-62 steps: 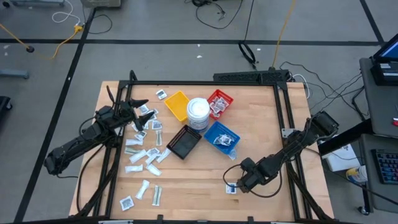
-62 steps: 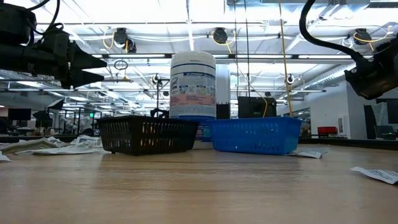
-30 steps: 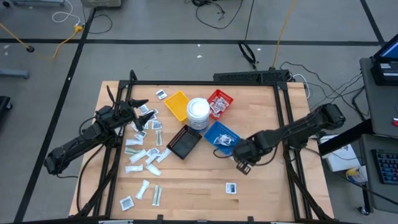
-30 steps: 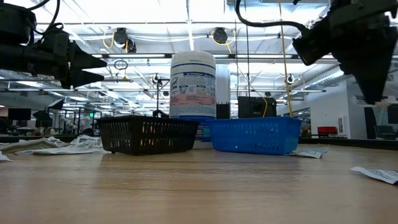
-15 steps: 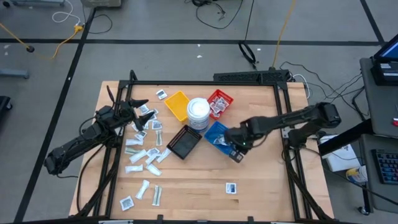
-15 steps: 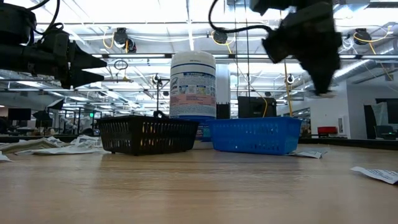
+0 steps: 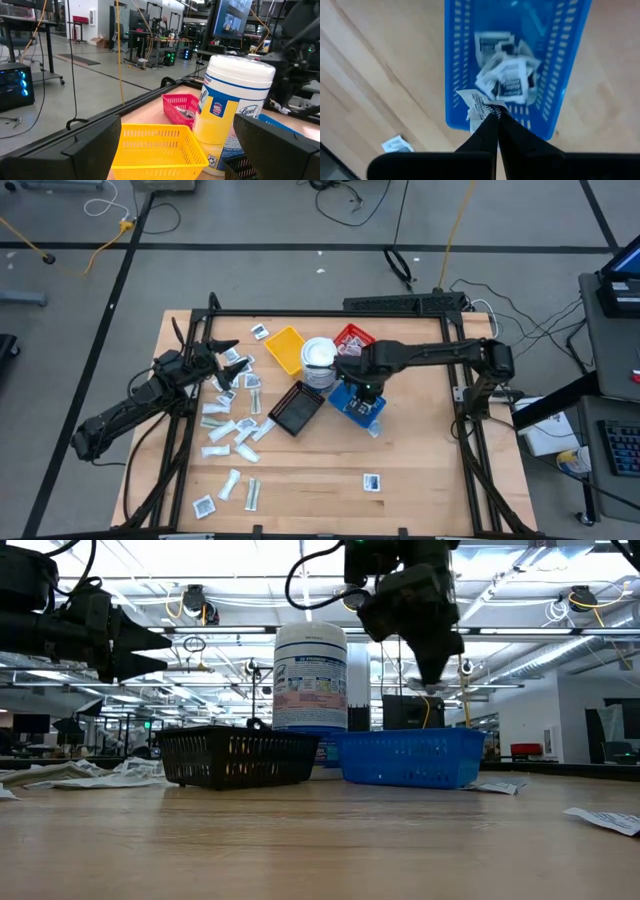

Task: Pick & Place First Aid Supplies
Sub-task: Put the alcohol pad into the blue bin

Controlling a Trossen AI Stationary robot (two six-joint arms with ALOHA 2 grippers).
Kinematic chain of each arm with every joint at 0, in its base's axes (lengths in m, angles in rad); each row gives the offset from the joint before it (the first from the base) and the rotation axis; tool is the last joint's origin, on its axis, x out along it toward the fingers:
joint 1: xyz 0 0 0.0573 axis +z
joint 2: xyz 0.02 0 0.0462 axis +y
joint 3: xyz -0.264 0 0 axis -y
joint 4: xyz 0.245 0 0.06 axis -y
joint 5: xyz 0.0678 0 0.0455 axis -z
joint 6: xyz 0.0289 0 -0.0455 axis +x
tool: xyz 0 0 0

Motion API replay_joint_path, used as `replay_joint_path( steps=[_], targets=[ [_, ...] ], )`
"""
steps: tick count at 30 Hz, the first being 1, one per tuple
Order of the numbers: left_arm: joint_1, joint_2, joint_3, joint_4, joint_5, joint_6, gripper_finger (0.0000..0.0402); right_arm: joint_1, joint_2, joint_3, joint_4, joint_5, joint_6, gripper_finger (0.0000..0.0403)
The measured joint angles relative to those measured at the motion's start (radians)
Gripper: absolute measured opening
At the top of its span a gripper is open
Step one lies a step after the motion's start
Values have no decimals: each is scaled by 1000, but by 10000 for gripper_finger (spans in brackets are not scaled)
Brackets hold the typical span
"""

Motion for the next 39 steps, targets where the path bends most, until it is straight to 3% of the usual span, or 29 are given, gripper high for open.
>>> replay_joint_path(
  steps=[9,19,25,30,39],
  targets=[
    [0,0,0,0,0,0,392,29,6,-79,103,145,-3,0],
    [0,0,0,0,0,0,392,77,6,-220,283,182,24,0],
    [0,0,0,0,0,0,392,81,6,-231,307,183,24,10],
    [0,0,0,0,0,0,392,81,6,-231,303,177,6,56],
    [0,0,0,0,0,0,392,72,-7,-231,308,153,-3,191]
  ],
)
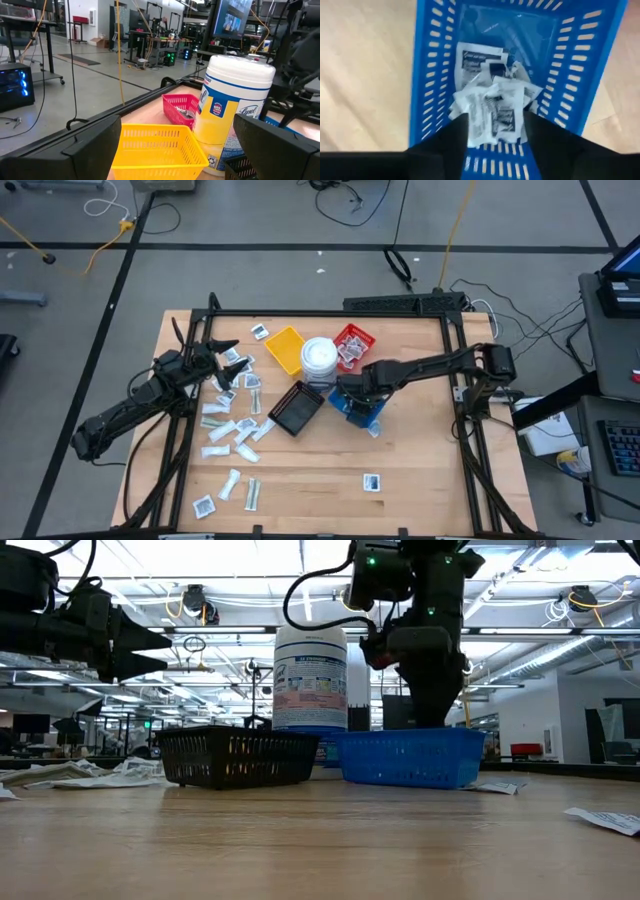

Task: Pick & Place First Aid Supplies
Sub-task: Put the alcohol pad into the blue bin

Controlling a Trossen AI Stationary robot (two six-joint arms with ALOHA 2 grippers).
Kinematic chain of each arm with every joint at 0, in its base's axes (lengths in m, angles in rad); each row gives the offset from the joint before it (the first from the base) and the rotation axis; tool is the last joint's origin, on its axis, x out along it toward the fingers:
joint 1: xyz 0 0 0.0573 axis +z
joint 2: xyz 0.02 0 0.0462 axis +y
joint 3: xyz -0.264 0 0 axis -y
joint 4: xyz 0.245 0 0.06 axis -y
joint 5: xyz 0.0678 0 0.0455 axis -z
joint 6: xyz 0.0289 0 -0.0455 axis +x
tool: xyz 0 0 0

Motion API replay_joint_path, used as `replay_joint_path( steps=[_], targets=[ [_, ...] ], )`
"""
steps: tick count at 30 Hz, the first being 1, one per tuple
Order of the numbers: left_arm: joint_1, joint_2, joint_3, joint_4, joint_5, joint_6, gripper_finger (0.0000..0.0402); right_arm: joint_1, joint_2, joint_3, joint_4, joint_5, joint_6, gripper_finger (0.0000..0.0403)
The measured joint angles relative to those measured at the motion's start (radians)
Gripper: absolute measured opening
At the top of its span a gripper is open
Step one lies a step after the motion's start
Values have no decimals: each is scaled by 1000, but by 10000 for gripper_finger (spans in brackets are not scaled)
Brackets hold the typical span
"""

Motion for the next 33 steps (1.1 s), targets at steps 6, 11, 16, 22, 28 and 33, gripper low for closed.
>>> replay_joint_path(
  steps=[6,11,16,22,28,33],
  targets=[
    [0,0,0,0,0,0,392,-1,-4,0,-20,-84,126,224],
    [0,0,0,0,0,0,392,27,-50,0,-44,-78,202,226],
    [0,0,0,0,0,0,392,77,-101,0,-45,-78,219,226],
    [0,0,0,0,0,0,392,139,-144,0,-50,-33,276,226],
    [0,0,0,0,0,0,392,195,-148,-1,-105,37,327,226],
    [0,0,0,0,0,0,392,231,-147,-40,-106,76,366,226]
  ],
)
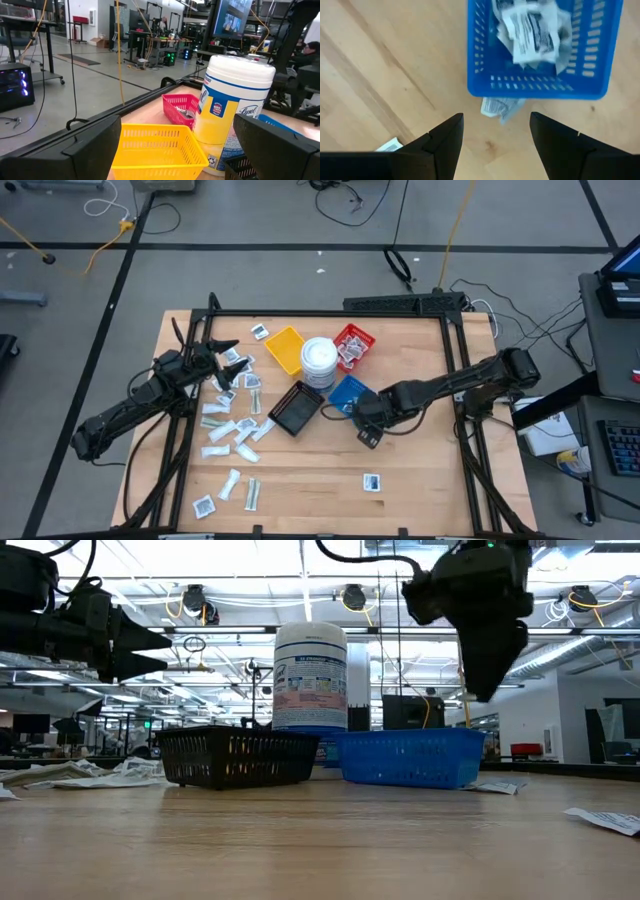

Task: Pick & Place First Aid Supplies
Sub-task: Put the alcohol pad into the blue bin

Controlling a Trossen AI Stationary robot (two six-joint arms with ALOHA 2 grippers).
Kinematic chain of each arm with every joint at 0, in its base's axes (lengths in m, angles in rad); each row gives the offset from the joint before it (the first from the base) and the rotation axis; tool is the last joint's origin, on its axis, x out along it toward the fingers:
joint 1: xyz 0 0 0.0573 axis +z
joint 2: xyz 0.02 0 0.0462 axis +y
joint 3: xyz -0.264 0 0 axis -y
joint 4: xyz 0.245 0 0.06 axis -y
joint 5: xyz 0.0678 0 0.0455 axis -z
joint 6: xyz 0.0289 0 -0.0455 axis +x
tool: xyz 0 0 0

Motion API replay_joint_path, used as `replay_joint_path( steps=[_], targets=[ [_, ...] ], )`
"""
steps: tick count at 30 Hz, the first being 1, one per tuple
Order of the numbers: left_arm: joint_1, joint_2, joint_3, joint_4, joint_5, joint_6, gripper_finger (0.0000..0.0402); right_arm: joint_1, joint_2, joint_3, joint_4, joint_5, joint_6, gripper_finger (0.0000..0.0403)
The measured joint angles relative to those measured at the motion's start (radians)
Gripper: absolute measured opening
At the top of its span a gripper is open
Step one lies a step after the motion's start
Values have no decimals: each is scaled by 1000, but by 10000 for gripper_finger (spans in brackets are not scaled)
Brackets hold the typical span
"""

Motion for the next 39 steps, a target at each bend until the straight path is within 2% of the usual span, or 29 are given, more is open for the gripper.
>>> replay_joint_path(
  steps=[8,20,25,32,39],
  targets=[
    [0,0,0,0,0,0,392,15,0,-111,33,-6,85,226],
    [0,0,0,0,0,0,392,9,0,-277,252,-102,81,226],
    [0,0,0,0,0,0,392,-7,0,-326,369,-105,43,217],
    [0,0,0,0,0,0,392,-21,0,-337,393,-102,25,169],
    [0,0,0,0,0,0,392,-21,0,-337,393,-103,-8,67]
  ],
)
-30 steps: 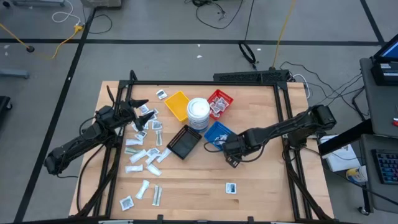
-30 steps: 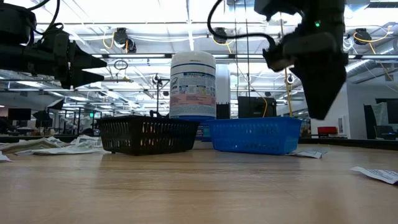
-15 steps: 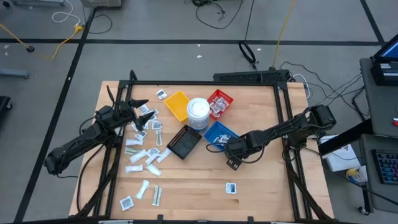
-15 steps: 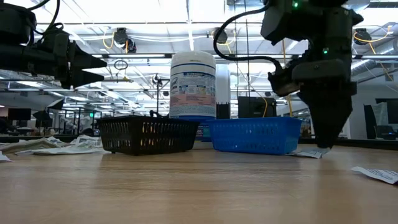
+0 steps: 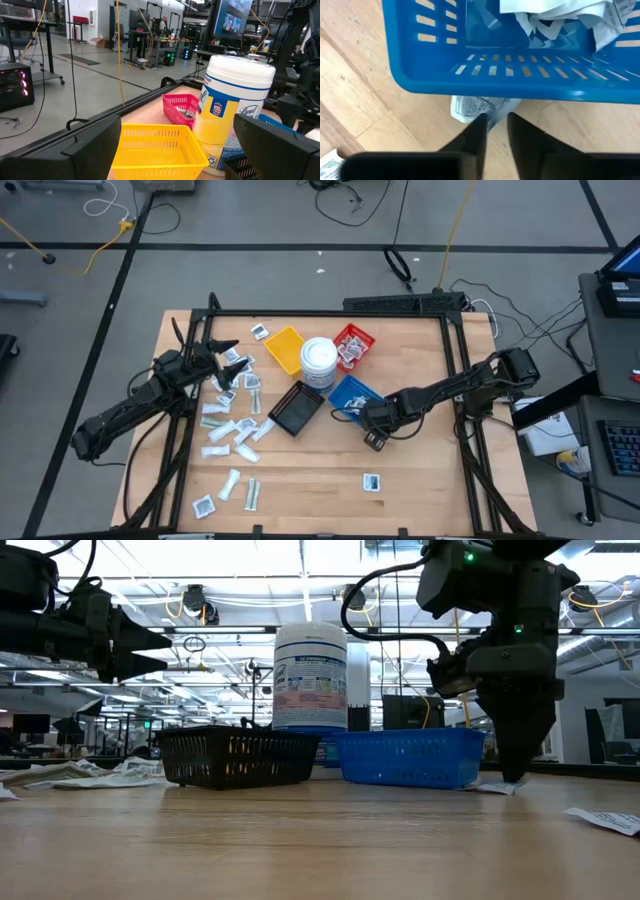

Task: Pick & Place First Aid Supplies
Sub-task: Put the alcohol pad into the blue bin

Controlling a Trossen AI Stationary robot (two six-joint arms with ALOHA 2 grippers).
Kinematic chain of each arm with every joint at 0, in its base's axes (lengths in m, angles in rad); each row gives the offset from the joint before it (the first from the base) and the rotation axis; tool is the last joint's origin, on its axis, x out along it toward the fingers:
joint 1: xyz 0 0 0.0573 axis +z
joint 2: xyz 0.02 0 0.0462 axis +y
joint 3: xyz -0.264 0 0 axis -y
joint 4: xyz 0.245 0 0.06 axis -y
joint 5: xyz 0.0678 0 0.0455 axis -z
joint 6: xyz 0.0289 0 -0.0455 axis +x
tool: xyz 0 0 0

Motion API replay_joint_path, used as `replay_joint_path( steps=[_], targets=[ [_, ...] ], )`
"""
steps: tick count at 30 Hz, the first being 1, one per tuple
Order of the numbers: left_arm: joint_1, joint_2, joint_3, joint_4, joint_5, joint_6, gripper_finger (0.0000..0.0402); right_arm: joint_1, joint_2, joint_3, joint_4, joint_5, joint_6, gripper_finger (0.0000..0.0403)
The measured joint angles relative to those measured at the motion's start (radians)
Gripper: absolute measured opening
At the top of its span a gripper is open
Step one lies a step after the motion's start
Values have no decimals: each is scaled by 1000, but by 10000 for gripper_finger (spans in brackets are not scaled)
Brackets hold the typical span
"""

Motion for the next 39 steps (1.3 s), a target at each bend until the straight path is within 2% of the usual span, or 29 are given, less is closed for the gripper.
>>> replay_joint_path(
  steps=[3,5,11,19,24,30,34,39],
  targets=[
    [0,0,0,0,0,0,392,0,0,0,0,0,-18,17],
    [0,0,0,0,0,0,392,0,0,0,0,1,-24,6],
    [0,0,0,0,0,0,392,0,0,0,-9,-5,-9,1],
    [0,0,0,0,0,0,392,2,-115,0,-158,-136,3,1],
    [0,0,0,0,0,0,392,-2,-219,2,-271,-132,3,0],
    [0,0,0,0,0,0,392,-24,-285,51,-428,-108,3,0],
    [0,0,0,0,0,0,392,-61,-274,103,-469,-101,-46,0],
    [0,0,0,0,0,0,392,-141,-173,226,-471,-100,-170,0]
  ],
)
